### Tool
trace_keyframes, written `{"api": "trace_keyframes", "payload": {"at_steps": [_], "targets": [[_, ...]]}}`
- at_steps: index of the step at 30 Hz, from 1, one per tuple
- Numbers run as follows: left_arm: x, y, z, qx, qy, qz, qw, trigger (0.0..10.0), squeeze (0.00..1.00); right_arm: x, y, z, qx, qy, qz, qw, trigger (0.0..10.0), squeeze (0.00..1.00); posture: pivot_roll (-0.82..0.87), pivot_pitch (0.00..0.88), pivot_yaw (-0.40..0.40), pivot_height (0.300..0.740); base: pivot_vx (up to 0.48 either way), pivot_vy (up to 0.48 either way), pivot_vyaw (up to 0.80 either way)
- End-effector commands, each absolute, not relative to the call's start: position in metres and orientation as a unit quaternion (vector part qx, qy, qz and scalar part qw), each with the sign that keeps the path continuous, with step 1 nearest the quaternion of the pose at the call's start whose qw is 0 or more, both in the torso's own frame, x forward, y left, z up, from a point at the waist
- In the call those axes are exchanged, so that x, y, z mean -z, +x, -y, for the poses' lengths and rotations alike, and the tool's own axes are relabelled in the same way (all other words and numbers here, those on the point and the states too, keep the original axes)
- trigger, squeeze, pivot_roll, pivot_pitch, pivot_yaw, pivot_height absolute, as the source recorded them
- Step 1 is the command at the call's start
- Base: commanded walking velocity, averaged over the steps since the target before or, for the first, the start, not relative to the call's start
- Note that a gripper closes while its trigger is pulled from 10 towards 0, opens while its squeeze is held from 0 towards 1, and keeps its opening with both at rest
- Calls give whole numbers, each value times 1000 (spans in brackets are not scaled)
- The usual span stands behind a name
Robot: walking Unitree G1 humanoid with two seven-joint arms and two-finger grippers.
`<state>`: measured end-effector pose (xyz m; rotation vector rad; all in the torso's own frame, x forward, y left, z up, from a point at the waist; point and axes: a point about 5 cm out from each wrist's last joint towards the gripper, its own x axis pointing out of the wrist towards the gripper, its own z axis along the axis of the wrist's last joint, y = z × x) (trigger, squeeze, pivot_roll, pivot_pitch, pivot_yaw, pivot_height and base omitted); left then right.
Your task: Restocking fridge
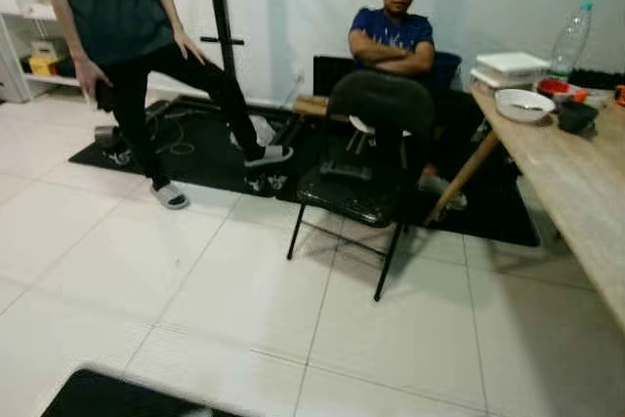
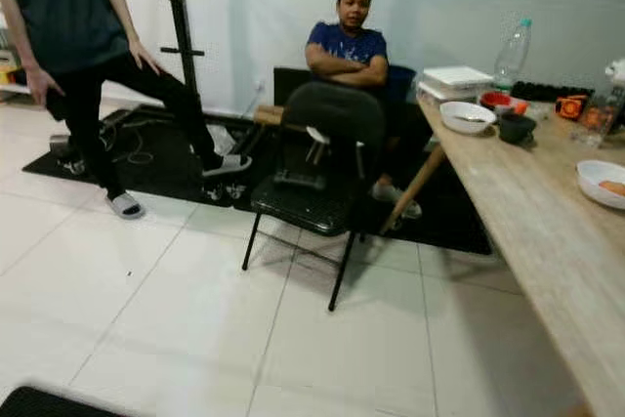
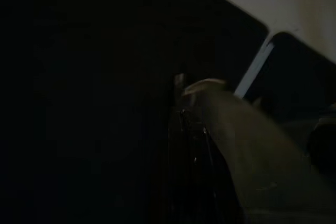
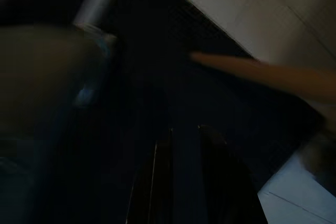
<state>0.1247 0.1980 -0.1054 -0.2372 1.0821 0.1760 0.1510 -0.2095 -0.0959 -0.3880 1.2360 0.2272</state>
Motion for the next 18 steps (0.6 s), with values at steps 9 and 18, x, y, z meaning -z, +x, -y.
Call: {"api": "trace_keyframes", "payload": {"at_steps": [9, 18], "targets": [[105, 128, -195, -76, -109, -512, 849, 10000, 0, 94, 150, 220, -98, -193, -579, 786, 10000, 0, -83, 0, -2, 740, 294, 0, -258], [105, 128, -194, -76, -111, -512, 848, 10000, 0, 94, 150, 221, -96, -190, -582, 785, 10000, 0, -84, 0, 2, 740, 295, 0, -774]]}}
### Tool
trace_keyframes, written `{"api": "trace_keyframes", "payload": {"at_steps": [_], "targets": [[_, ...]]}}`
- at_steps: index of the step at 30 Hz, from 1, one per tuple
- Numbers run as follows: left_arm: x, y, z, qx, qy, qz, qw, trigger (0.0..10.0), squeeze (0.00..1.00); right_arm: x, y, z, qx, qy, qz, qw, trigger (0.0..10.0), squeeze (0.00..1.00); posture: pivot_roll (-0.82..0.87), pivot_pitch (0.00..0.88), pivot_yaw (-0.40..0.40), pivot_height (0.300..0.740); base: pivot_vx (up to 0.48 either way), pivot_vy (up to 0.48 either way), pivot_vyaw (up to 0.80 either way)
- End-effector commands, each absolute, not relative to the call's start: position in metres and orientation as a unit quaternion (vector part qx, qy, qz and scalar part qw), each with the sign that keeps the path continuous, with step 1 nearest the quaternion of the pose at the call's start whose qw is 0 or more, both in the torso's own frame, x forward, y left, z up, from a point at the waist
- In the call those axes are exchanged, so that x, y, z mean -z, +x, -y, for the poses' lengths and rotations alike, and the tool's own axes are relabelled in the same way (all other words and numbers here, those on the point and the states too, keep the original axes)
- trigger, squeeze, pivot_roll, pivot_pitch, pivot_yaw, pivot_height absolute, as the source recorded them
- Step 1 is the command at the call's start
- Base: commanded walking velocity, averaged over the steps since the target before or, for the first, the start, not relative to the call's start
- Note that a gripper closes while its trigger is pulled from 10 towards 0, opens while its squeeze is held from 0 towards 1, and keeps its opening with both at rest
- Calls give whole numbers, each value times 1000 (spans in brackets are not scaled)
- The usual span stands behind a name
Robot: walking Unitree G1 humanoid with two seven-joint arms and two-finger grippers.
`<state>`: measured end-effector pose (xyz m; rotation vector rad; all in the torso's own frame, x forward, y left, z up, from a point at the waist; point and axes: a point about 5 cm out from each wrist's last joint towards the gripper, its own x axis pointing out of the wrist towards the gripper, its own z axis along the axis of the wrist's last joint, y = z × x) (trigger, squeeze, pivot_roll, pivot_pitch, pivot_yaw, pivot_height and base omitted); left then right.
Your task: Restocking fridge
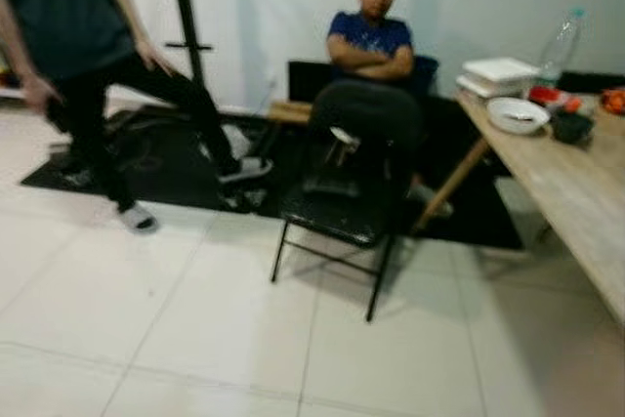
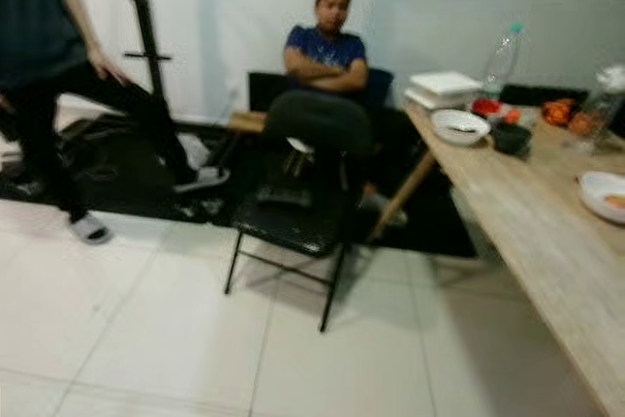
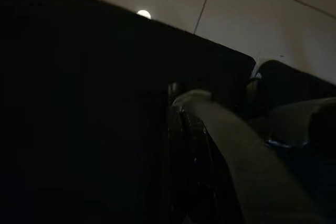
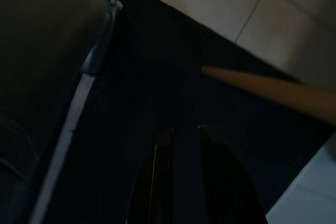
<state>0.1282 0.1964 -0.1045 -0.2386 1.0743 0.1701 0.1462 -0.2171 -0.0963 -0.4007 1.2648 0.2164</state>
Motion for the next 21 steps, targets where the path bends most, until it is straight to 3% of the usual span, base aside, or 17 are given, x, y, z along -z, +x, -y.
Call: {"api": "trace_keyframes", "payload": {"at_steps": [1, 7, 21], "targets": [[105, 128, -194, -76, -111, -512, 848, 10000, 0, 94, 150, 221, -96, -191, -582, 785, 10000, 0, -84, 0, 2, 740, 292, 0, -775], [105, 127, -194, -77, -111, -513, 848, 10000, 0, 94, 151, 221, -92, -193, -577, 788, 10000, 0, -84, 0, 2, 740, 292, 0, -743], [105, 128, -193, -77, -111, -513, 848, 10000, 0, 93, 152, 221, -93, -191, -574, 791, 10000, 0, -83, 0, 1, 740, 293, 0, 0]]}}
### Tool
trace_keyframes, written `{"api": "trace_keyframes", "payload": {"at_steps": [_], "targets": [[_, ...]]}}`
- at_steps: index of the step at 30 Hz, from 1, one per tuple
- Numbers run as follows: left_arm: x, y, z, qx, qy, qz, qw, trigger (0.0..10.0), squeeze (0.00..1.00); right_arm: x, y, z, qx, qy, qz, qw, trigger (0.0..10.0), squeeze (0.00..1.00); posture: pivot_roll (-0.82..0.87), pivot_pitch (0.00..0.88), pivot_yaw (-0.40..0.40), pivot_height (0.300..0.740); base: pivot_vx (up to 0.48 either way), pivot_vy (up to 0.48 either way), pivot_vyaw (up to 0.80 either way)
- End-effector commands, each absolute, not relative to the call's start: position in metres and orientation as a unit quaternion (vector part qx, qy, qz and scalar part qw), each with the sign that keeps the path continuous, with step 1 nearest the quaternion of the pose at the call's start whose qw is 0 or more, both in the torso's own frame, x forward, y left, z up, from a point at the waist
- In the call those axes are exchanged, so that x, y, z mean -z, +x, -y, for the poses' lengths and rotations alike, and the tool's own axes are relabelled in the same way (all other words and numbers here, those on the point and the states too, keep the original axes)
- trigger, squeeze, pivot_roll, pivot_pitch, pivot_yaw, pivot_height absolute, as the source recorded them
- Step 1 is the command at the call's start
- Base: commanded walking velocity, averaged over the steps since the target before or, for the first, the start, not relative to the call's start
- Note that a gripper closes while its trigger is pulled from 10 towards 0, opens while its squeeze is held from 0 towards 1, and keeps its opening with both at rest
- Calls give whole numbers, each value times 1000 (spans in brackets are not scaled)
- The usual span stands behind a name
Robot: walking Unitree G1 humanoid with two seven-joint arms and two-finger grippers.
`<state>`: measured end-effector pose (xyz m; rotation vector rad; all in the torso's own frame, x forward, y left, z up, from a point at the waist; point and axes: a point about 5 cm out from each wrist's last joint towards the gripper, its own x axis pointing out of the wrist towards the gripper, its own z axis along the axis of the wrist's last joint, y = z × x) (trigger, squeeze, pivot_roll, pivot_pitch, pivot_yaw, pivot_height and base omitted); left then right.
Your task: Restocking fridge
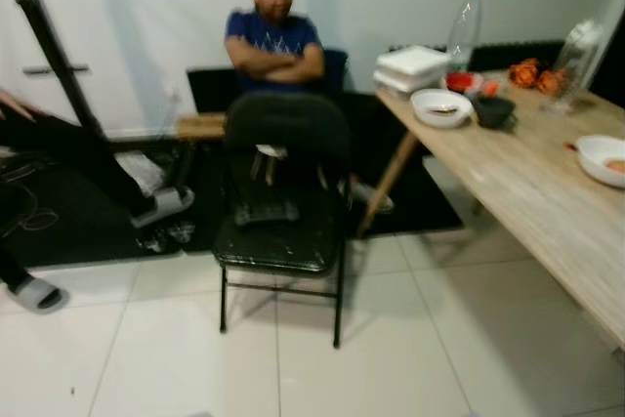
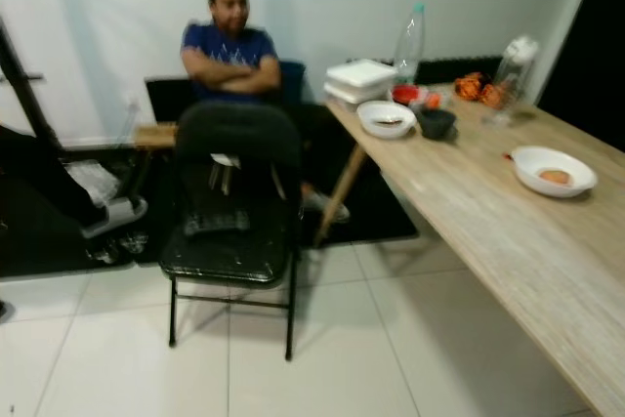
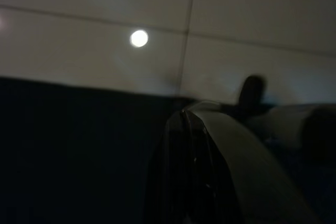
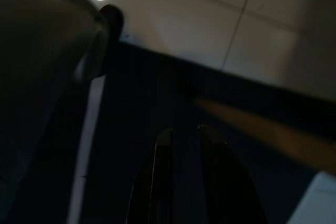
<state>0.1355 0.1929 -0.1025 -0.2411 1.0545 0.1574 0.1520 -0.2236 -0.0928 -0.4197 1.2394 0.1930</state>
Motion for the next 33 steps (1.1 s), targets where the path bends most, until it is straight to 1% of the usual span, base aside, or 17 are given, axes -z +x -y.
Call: {"api": "trace_keyframes", "payload": {"at_steps": [1, 9, 33], "targets": [[105, 127, -193, -77, -111, -513, 848, 10000, 0, 93, 152, 221, -94, -191, -575, 790, 10000, 0, -83, 0, 1, 740, 289, 0, 0], [105, 127, -192, -76, -112, -513, 848, 10000, 0, 94, 151, 221, -95, -194, -581, 785, 10000, 0, -83, 0, 1, 740, 296, 0, -781], [105, 130, -191, -74, -112, -511, 849, 10000, 0, 94, 151, 221, -94, -196, -581, 784, 10000, 0, -89, 0, -6, 740, 294, 0, -778]]}}
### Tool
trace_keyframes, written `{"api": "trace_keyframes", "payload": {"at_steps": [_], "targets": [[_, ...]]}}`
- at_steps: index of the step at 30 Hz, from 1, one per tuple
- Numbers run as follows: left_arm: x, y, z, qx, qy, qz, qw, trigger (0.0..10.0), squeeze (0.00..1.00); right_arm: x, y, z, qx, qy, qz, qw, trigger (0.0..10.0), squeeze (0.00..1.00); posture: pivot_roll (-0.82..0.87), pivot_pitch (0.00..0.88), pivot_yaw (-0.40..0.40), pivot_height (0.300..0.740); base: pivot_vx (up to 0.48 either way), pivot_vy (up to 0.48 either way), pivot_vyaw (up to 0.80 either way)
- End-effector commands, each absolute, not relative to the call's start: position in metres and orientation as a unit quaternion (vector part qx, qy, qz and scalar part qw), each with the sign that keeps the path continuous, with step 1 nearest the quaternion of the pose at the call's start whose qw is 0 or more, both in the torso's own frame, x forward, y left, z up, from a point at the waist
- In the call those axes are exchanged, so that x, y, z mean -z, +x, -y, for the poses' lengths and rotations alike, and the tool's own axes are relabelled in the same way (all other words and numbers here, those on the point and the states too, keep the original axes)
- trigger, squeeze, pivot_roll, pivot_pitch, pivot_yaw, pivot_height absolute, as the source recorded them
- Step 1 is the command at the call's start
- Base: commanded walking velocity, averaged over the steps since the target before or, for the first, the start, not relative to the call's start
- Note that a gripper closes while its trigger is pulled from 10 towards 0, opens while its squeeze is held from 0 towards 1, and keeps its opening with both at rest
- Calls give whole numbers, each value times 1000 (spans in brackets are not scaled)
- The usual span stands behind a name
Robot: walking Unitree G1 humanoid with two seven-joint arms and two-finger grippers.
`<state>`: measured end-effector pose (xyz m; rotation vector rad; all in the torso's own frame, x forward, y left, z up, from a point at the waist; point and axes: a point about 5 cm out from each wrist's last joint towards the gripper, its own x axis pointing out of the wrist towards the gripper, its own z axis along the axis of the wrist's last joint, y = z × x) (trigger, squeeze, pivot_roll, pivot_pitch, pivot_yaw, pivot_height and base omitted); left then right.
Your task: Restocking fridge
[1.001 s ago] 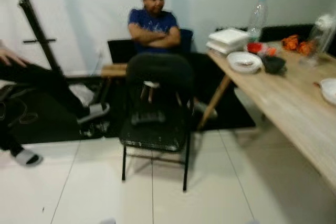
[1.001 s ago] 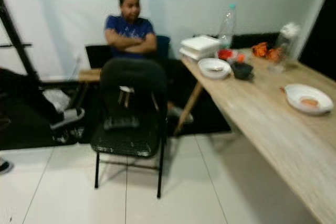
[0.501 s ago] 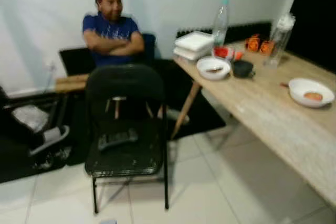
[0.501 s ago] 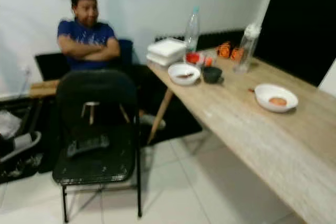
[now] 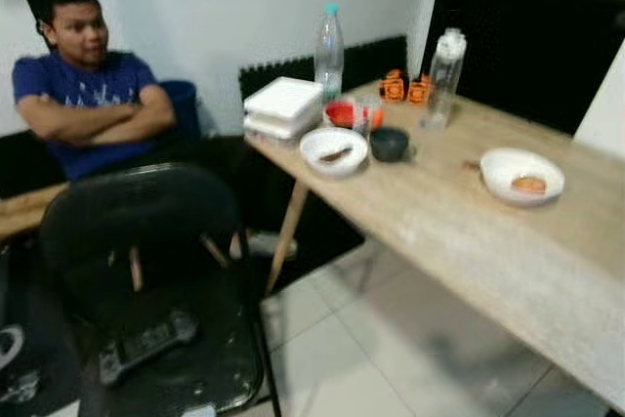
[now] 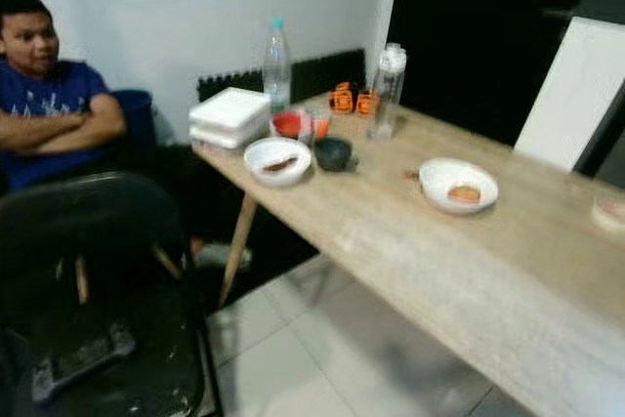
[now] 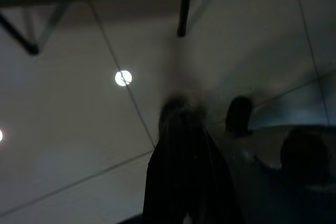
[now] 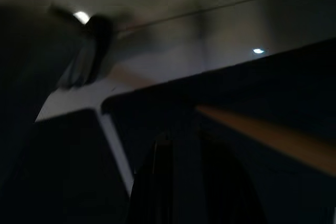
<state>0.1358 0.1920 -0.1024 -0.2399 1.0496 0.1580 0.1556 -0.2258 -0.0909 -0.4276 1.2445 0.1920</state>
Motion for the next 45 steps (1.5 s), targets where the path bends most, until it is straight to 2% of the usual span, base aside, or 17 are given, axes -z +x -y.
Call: {"api": "trace_keyframes", "payload": {"at_steps": [1, 10, 22, 30, 45], "targets": [[105, 130, -191, -77, -117, -509, 849, 10000, 0, 94, 151, 221, -94, -196, -581, 784, 10000, 0, -89, 0, -6, 740, 251, 0, -781], [104, 131, -192, -84, -120, -505, 851, 10000, 0, 93, 152, 222, -91, -198, -577, 787, 10000, 0, -89, 0, -6, 740, 0, 0, -781], [104, 131, -192, -82, -122, -505, 851, 10000, 0, 93, 154, 220, -85, -187, -566, 798, 10000, 0, -86, 0, -3, 740, 0, 0, 0], [105, 128, -190, -82, -126, -507, 849, 10000, 0, 93, 153, 220, -86, -186, -567, 798, 10000, 0, -87, 0, 0, 740, 0, -442, 0], [104, 132, -192, -88, -128, -499, 852, 10000, 0, 93, 153, 219, -85, -183, -566, 799, 10000, 0, -86, 0, 2, 740, 0, 0, 0]]}}
